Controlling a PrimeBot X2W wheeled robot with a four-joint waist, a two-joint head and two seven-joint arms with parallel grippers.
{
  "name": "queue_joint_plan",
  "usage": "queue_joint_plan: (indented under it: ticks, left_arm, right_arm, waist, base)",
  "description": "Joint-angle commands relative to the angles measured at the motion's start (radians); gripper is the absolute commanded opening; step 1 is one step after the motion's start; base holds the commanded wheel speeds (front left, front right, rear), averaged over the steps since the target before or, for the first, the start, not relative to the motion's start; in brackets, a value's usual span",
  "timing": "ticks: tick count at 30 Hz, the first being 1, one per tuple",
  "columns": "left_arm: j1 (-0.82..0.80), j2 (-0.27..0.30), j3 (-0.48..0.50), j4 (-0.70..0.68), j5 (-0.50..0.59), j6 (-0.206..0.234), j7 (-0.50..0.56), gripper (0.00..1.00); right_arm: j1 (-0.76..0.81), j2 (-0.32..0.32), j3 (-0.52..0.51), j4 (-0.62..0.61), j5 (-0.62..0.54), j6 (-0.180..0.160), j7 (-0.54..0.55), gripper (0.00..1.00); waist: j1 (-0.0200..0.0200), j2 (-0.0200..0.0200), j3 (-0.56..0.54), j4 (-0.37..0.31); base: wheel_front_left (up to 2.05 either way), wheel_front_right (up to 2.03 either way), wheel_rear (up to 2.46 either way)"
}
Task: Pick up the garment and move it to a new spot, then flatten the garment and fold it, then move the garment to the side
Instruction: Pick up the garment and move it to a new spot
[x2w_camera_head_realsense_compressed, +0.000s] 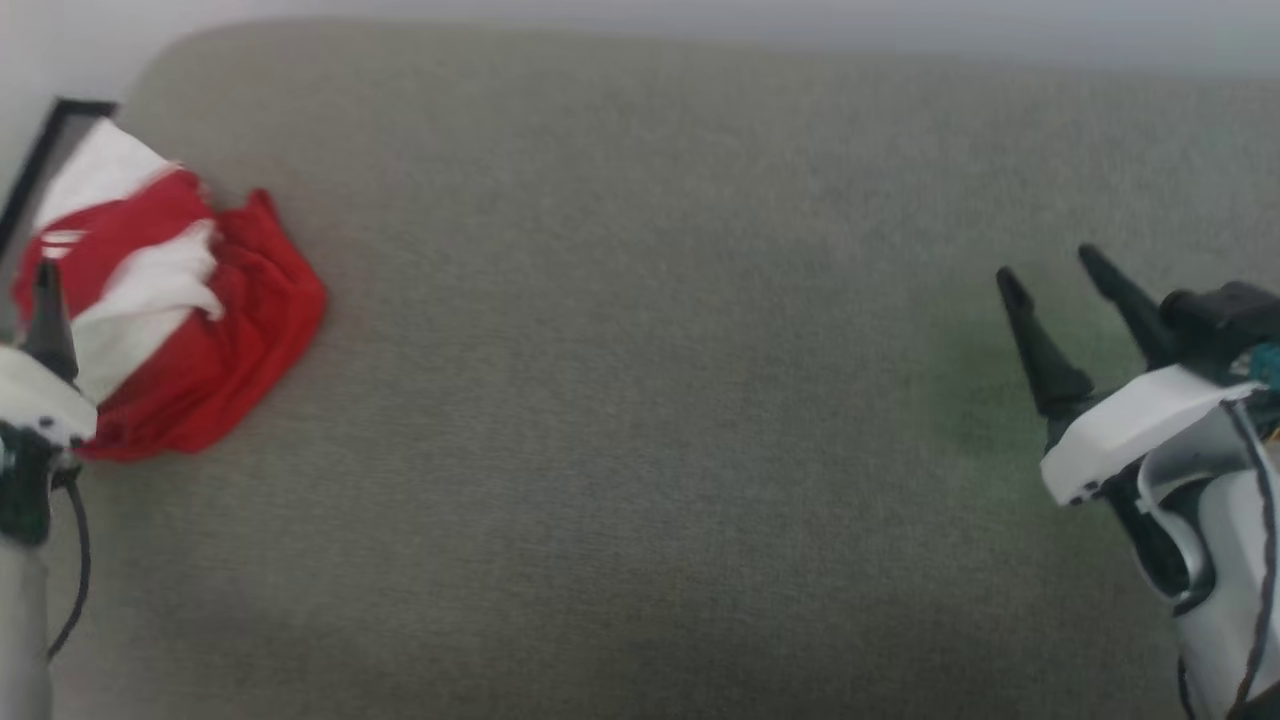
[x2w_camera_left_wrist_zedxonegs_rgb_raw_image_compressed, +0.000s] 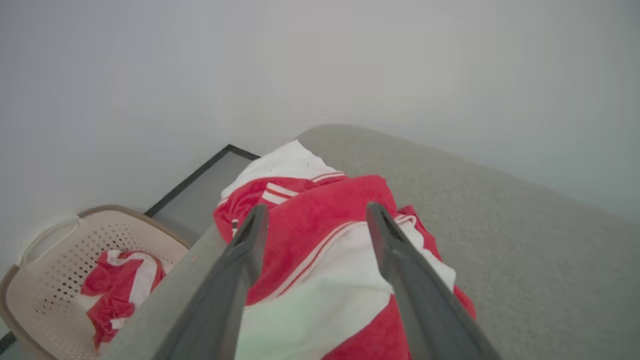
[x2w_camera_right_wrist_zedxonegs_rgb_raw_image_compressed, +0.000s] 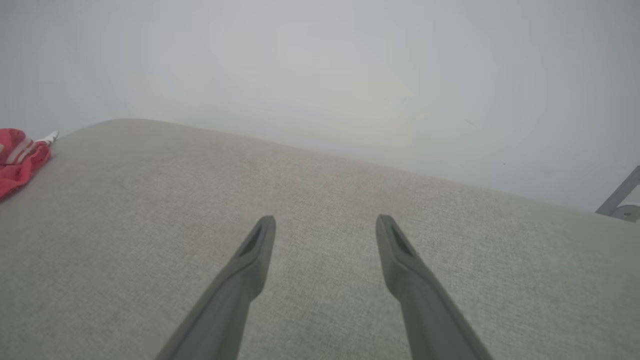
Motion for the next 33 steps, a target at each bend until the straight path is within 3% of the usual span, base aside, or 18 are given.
queue_joint_plan:
  ticks: [1,12,17,20,21,22,23,26,33]
  left_arm:
    - [-0.044,-0.001,-0.011,0.046,-0.012,-0.006,0.044,1.00]
    - [-0.278,0.008,-0.052,0.383,-0.039,0.023,0.323,1.00]
    - [-0.303,-0.037,-0.079,0.471,-0.037,0.049,0.436,1.00]
    - [-0.305,-0.050,-0.087,0.488,-0.037,0.054,0.439,1.00]
    - [-0.306,-0.053,-0.087,0.491,-0.038,0.055,0.435,0.80]
    - [-0.307,-0.050,-0.091,0.492,-0.033,0.058,0.417,0.16]
    - [-0.309,-0.043,-0.090,0.490,-0.030,0.064,0.394,0.00]
    - [-0.320,-0.038,-0.082,0.493,-0.046,0.051,0.386,0.00]
    - [-0.406,0.048,-0.110,0.440,-0.012,0.024,0.250,0.00]
  right_arm:
    - [-0.014,-0.006,-0.009,-0.021,-0.009,0.000,0.007,1.00]
    - [-0.029,-0.033,-0.059,-0.146,-0.031,0.000,0.068,1.00]
    - [-0.029,-0.039,-0.076,-0.185,-0.041,0.000,0.092,1.00]
    - [-0.031,-0.035,-0.078,-0.202,-0.047,0.000,0.105,1.00]
    - [-0.032,-0.034,-0.079,-0.205,-0.048,0.000,0.106,1.00]
    - [-0.034,-0.033,-0.080,-0.207,-0.050,0.000,0.108,1.00]
    - [-0.035,-0.033,-0.081,-0.209,-0.051,0.000,0.110,1.00]
    - [-0.034,-0.029,-0.083,-0.205,-0.052,0.000,0.108,1.00]
    - [-0.034,-0.016,-0.075,-0.176,-0.052,0.000,0.086,1.00]
  waist:
    - [0.0000,0.0000,0.072,-0.040]
    - [0.0000,0.0000,0.207,-0.053]
    - [0.0000,0.0000,0.235,-0.049]
    - [0.0000,0.0000,0.242,-0.047]
    - [0.0000,0.0000,0.242,-0.046]
    - [0.0000,0.0000,0.243,-0.045]
    - [0.0000,0.0000,0.242,-0.044]
    - [0.0000,0.0000,0.234,-0.040]
    - [0.0000,0.0000,0.178,-0.030]
  base:
    - [0.00,0.00,0.00]
    - [0.00,0.00,0.00]
    - [0.00,0.00,0.00]
    - [0.00,0.00,0.00]
    - [0.00,0.00,0.00]
    - [0.00,0.00,0.00]
    - [0.00,0.00,0.00]
    - [0.00,0.00,0.00]
    - [0.00,0.00,0.00]
